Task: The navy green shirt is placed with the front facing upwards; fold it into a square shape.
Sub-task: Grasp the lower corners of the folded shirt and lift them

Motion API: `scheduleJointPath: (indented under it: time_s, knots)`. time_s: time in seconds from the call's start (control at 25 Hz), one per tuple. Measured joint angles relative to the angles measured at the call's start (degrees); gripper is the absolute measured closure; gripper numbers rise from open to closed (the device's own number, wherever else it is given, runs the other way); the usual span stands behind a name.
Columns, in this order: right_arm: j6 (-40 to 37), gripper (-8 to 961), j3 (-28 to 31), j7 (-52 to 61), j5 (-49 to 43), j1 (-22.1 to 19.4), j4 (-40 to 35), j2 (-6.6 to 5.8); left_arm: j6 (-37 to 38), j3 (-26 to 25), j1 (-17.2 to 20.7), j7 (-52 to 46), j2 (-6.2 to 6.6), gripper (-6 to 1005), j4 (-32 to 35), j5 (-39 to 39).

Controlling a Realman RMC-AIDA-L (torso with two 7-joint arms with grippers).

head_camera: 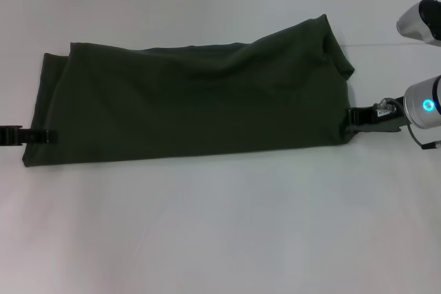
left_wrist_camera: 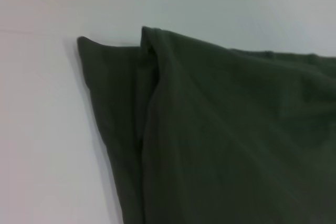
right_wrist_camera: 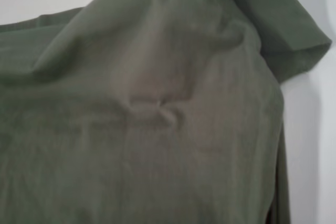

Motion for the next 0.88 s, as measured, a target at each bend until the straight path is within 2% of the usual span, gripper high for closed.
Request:
scheduleJointPath:
  time_s: [0.28,0.56,0.88]
  knots:
    - [-0.01,936,0.0,-0.09,-0.02,-0.26,0.3,-0.15,-4.66,0.46,0.12,3.56,-1.14,126,-1.09,-0.1]
    - [-0.25,935,0.0,-0.09,-0.02,-0.26,0.3,-0.09,-7.41,4.12,0.76,4.13,-2.08,126,-1.17,0.15]
    - [-0.31,935,0.0,0.01,-0.02,-0.23,0.33,-0.05,-7.58,4.65,1.12,2.72,-2.18,126,-1.15,1.03]
